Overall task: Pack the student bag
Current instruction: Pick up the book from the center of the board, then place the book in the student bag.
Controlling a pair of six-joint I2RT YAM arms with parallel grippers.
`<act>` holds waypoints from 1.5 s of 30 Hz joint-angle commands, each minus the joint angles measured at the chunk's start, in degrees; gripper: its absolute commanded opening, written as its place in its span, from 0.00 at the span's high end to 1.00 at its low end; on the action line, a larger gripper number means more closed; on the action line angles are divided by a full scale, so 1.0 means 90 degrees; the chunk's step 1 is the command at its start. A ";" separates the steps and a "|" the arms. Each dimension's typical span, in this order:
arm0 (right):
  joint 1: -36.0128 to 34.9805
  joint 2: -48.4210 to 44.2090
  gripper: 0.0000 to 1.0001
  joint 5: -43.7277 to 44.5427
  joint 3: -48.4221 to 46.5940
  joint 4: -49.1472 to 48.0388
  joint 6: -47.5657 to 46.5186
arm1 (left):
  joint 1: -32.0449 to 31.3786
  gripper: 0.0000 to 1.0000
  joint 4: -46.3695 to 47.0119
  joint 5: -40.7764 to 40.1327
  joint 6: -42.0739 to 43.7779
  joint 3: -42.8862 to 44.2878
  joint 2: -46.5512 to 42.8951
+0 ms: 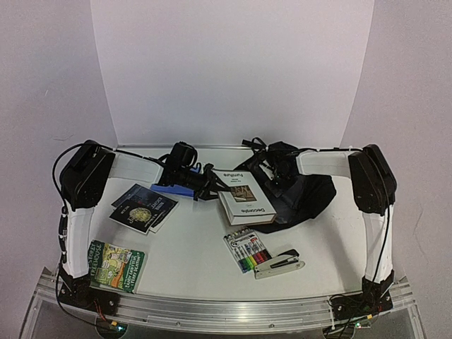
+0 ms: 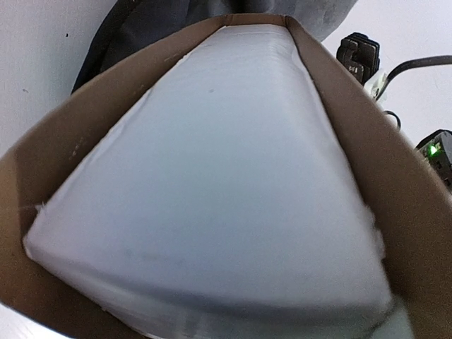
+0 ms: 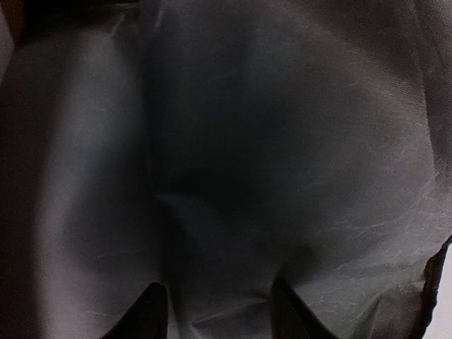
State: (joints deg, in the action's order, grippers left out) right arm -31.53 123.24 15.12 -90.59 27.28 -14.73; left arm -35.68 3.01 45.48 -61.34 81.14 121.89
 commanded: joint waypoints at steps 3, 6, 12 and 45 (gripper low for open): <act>0.0023 -0.0497 1.00 -0.0010 -0.0421 0.0249 0.0146 | 0.0007 0.89 0.0137 0.0264 0.0137 0.0081 -0.0295; 0.0050 -0.0757 1.00 -0.0238 -0.0648 0.0498 0.0229 | 0.0005 0.89 0.0132 0.0339 0.0171 0.0167 -0.0213; 0.0164 -0.1177 1.00 -0.0995 -0.1006 0.0891 0.0632 | 0.0000 0.89 0.0117 0.0558 0.0190 0.0513 0.0018; 0.0222 -0.1177 1.00 -0.3522 -0.2101 0.1422 0.1093 | -0.0125 0.85 -0.0031 -0.0302 -0.0539 0.3993 0.2429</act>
State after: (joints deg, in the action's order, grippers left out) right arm -29.23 113.93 -11.46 -106.24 41.93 -4.89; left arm -35.63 3.50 43.16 -67.41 109.61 141.24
